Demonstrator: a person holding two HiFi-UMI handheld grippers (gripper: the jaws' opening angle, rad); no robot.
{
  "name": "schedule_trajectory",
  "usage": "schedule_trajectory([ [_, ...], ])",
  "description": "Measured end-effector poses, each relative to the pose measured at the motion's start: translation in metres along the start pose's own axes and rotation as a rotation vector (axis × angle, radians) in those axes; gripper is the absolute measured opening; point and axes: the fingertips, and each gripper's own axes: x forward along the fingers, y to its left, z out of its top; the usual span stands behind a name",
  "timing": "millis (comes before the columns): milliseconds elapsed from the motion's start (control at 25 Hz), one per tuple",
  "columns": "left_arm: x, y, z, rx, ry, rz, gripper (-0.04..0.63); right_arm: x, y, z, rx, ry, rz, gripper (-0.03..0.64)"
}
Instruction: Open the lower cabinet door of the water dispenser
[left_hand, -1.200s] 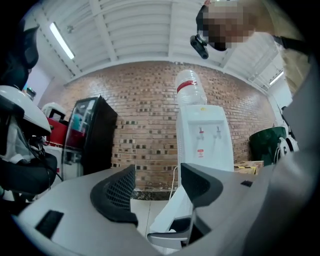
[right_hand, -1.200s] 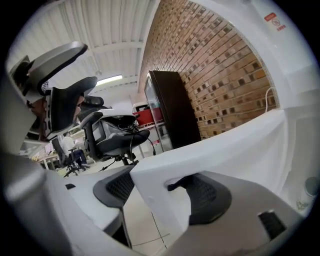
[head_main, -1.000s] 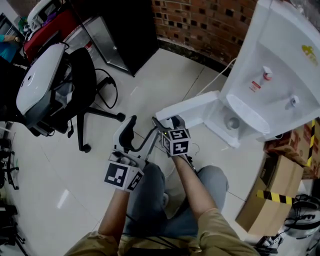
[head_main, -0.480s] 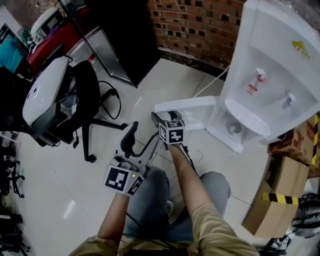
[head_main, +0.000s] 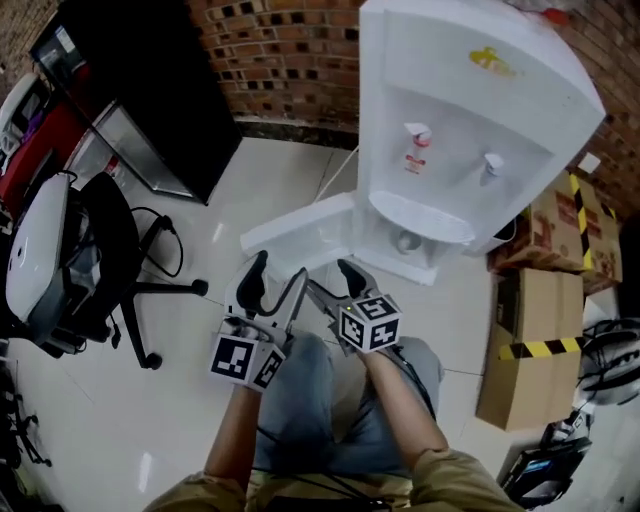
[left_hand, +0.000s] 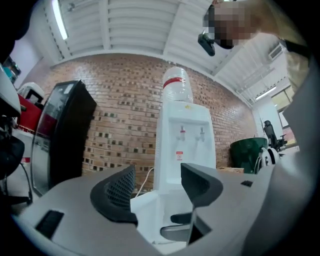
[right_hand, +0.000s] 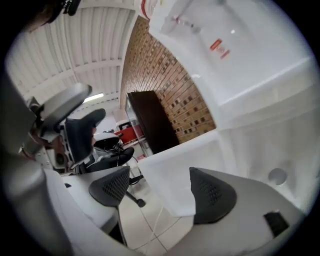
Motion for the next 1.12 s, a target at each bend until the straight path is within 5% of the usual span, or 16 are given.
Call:
schedule_trajectory([
  [320, 0.038, -0.055, -0.038, 0.003, 0.060, -0.105, 0.276, -0.168, -0.078, 0.058, -0.239, -0.224, -0.392, 0.409],
  [560, 0.048, -0.087, -0.061, 0.022, 0.099, -0.150, 0.276, -0.256, -0.096, 0.088, -0.262, -0.379, -0.658, 0.408],
  [840, 0.056, -0.098, -0.016, -0.046, 0.105, -0.178, 0.276, -0.286, -0.077, 0.138, -0.244, -0.402, -0.715, 0.408],
  [1120, 0.045, -0.123, 0.112, -0.022, 0.202, -0.205, 0.276, -0.321, 0.005, 0.250, -0.261, -0.364, -0.748, 0.408],
])
